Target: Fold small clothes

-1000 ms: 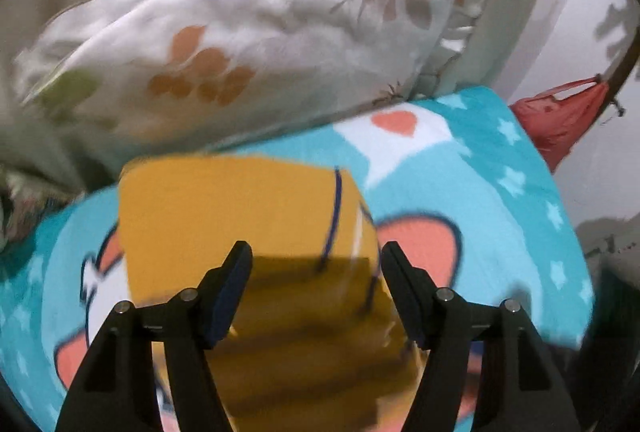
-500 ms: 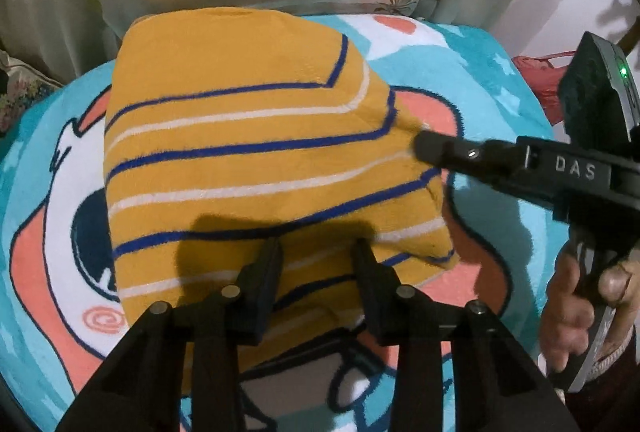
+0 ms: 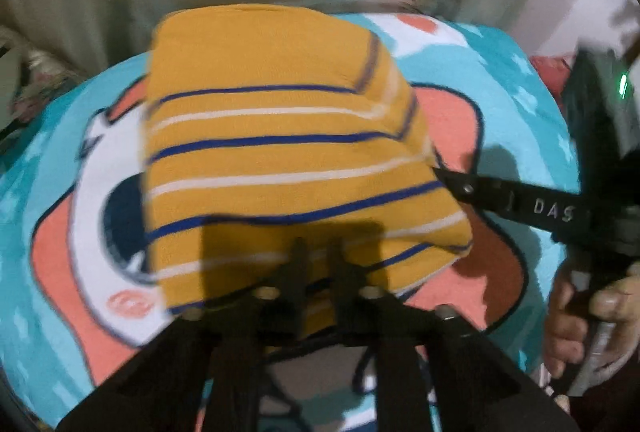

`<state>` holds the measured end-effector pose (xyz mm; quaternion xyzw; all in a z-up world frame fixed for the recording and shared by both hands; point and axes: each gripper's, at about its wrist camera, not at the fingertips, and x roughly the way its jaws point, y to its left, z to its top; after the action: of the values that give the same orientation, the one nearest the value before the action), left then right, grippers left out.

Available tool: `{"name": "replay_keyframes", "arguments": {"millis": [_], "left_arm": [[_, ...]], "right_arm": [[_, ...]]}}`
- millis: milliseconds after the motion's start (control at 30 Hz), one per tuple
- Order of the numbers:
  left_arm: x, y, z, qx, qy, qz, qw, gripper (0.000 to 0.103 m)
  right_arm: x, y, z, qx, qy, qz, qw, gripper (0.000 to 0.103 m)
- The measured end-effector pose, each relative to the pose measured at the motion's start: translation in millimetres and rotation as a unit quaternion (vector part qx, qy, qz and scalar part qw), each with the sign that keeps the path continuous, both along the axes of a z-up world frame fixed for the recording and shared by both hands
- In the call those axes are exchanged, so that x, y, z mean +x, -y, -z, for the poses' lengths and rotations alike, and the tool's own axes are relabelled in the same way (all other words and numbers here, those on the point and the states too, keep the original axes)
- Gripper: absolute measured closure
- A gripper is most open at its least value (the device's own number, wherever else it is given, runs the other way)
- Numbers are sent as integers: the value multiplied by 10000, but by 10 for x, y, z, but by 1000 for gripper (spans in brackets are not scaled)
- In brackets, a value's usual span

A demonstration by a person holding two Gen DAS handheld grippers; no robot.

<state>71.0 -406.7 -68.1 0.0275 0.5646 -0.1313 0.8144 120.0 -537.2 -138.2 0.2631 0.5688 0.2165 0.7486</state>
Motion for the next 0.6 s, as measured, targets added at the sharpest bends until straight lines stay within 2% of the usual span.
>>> {"name": "replay_keyframes", "arguments": {"millis": [67,100,133,200,233,300,400,433,500,567,600], "left_arm": [[-50,-156,-191,-154,231,-191,9994,95],[-55,-216,-259,-148,351,-269,9989,95],[-41,-255,-287,-161,408,-320,9985,94],[30,-330,-238,-136,382,-446,9982,94],[59,-356,-180,-108,319,-516,9981,94],[78,-405,-28,-180,106,-628,9978,94],[42,-449,115,-195,11,-677,9975,94],[33,-452,123,-198,20,-679,9975,94],[44,-446,134,-201,-5,-690,9974,94],[63,-439,146,-219,-54,-706,9972,93],[65,-445,148,-238,-66,-717,9971,93]], "right_arm": [[-41,98,8,198,33,125,9997,101],[-44,111,-3,88,37,145,9998,100],[-52,120,-22,-264,68,165,9995,96],[-39,121,-10,-548,33,154,9984,86],[-47,140,27,-501,-64,178,9986,81],[-71,210,29,-385,-65,332,9987,80],[-143,273,-187,-253,442,651,9966,80],[-170,266,-325,-165,724,625,9953,80],[-163,185,-470,-40,980,497,9939,80],[-105,13,-548,220,1061,226,9939,67],[-86,-72,-521,391,1000,51,9942,65]]}}
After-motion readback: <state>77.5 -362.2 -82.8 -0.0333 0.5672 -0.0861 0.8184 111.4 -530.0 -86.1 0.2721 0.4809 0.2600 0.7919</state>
